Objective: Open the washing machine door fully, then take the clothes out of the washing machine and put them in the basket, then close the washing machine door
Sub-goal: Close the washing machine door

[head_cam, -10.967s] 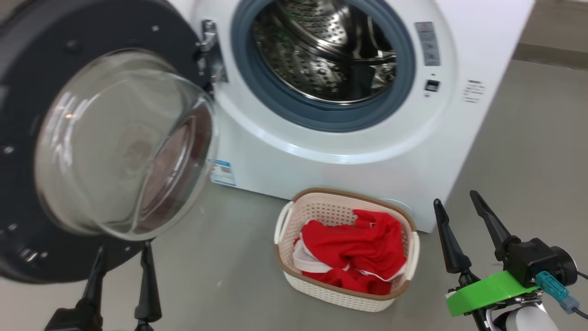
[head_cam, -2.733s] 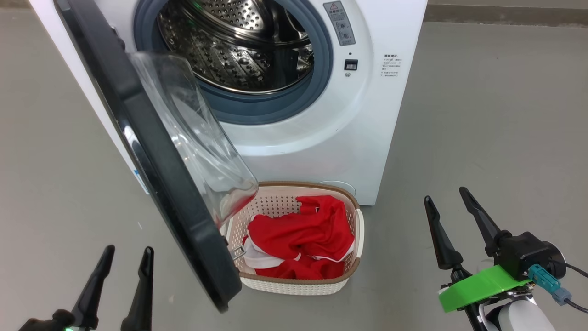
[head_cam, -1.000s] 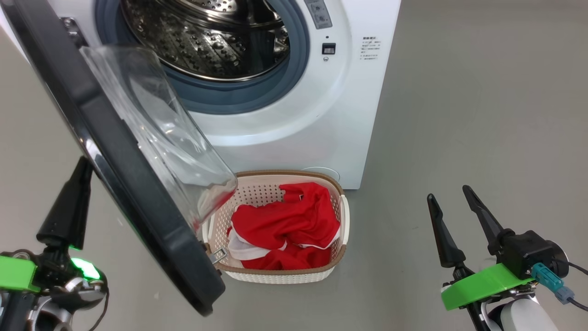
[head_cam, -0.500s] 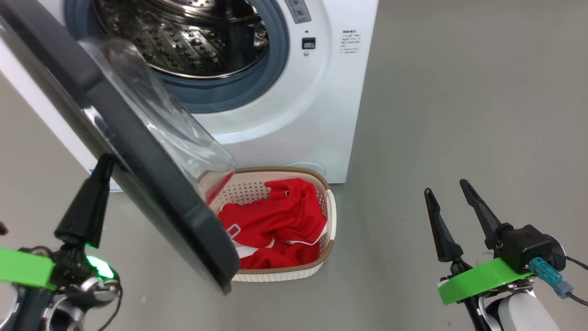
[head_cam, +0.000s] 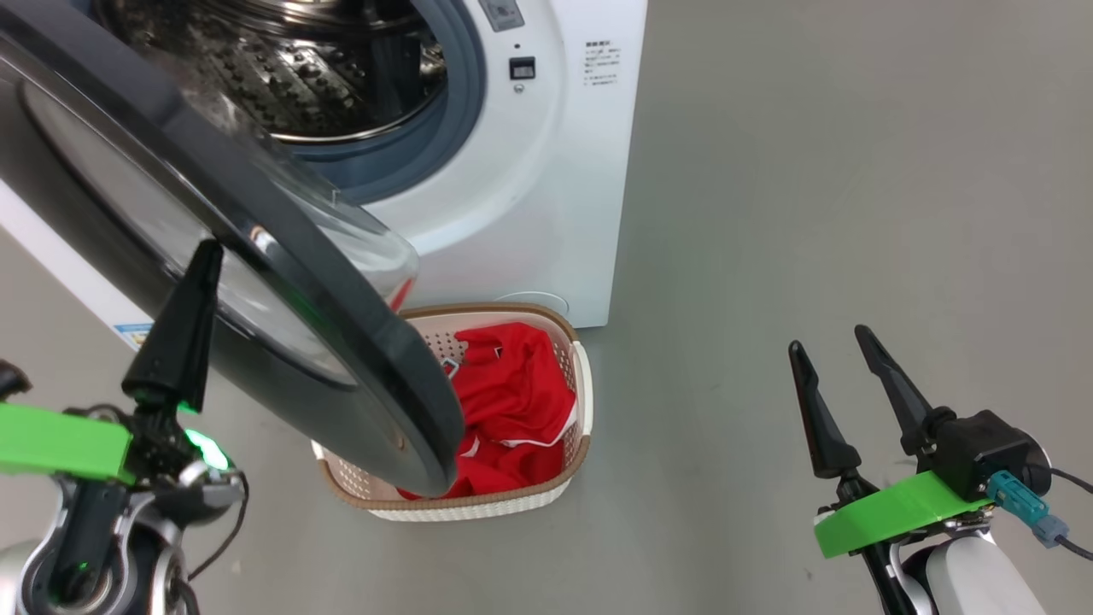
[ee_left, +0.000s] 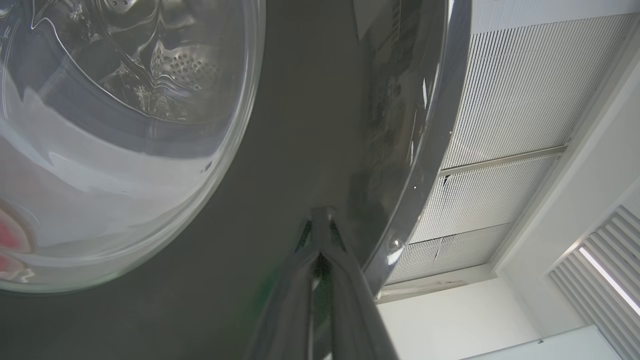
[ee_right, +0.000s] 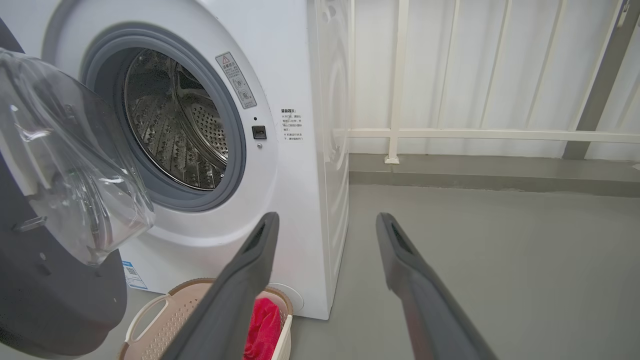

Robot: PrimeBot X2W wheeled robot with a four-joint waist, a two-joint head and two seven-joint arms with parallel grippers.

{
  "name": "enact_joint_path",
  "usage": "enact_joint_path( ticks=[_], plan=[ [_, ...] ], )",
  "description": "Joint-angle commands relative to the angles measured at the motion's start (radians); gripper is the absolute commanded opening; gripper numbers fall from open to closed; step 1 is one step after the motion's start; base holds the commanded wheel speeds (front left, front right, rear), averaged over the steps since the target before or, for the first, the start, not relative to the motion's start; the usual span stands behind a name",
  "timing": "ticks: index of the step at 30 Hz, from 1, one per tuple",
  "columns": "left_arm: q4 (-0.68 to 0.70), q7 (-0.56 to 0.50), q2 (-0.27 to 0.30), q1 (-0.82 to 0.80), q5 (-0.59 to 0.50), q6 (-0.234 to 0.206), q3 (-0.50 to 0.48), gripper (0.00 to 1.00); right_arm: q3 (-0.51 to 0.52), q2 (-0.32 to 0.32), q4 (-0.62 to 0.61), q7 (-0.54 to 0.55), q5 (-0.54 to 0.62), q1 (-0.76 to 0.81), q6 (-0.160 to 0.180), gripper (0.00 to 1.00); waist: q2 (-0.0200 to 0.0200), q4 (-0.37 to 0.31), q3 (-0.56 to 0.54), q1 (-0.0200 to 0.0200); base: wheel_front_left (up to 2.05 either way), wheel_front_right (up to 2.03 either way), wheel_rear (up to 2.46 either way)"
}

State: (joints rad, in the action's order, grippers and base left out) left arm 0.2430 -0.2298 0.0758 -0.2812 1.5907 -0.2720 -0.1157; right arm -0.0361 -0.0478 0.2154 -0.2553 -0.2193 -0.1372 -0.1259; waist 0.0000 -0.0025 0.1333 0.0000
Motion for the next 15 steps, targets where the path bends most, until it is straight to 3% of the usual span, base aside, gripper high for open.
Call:
enact_joint_path(
  ticks=[1, 15],
  plan=[
    [0.016, 0.007, 0.012, -0.046, -0.007, 0.012, -0.022, 0.0, -0.021, -0.002, -0.026, -0.006, -0.006, -0.039, -0.005, 1.0, 0.0, -0.009, 0.008, 0.0, 0.0, 0.0, 0.0],
    [-0.106, 0.094, -0.016, -0.16, -0.017, 0.071, 0.033, 0.0, -0.018, -0.002, -0.025, -0.006, -0.009, -0.053, -0.005, 1.0, 0.0, -0.051, 0.033, 0.0, 0.0, 0.0, 0.0]
  ],
)
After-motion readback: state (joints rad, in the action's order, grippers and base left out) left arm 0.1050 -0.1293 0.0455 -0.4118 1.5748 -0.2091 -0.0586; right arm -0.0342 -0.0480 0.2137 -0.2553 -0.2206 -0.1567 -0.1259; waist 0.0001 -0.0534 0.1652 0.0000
